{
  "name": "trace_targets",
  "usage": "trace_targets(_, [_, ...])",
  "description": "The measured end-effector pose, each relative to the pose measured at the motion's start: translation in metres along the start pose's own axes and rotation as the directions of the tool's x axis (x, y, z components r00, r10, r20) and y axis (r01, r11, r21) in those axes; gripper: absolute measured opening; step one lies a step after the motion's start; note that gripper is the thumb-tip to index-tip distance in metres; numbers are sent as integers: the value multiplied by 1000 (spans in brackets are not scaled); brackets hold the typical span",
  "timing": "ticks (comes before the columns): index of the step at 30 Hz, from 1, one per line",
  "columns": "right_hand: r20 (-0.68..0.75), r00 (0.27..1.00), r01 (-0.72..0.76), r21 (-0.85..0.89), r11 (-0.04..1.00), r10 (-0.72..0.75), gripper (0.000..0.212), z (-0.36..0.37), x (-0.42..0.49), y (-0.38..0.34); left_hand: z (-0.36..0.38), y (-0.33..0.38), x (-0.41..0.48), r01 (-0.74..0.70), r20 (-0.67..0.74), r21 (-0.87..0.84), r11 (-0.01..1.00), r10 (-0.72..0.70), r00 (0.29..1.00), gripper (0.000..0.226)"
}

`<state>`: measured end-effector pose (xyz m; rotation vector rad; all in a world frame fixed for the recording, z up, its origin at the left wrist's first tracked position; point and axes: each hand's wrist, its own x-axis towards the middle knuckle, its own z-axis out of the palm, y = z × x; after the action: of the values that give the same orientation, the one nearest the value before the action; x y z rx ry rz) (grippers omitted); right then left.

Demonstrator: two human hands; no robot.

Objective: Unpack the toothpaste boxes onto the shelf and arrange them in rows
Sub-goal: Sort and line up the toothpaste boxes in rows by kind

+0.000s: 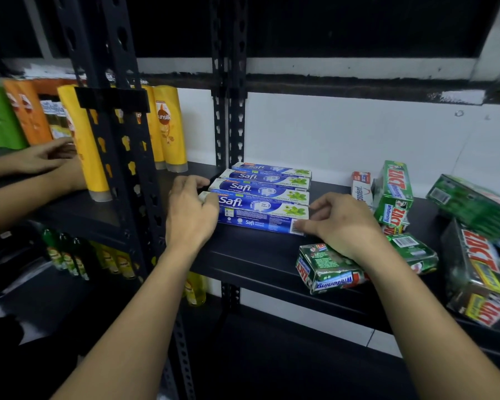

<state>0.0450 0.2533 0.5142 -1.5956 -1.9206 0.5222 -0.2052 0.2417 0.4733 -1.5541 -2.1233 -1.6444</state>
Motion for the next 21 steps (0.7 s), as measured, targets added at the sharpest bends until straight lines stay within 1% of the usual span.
trace_targets(3, [-3,1000,-4,14,1000,4,33,-1,-1,-1,0,0,0,-26,-1,-37,999,26,1000,26])
trace_targets(8, [-14,1000,-10,28,1000,10,31,0,-1,0,0,-2,0,-49,-6,-42,998,49,999,26])
trace_targets(13, [16,1000,-23,99,995,21,28,-1,-3,0,0,1,-1,-8,-21,8,1000,8,1000,25])
trace_targets(17, [6,1000,-18,68,997,18,28,-1,-4,0,1,2,-1,32,-23,38,999,-31,999,22])
trace_targets(21, [-2,1000,-11,28,1000,11,30,0,-1,-1,3,1,1,39,-33,42,998,-38,999,23])
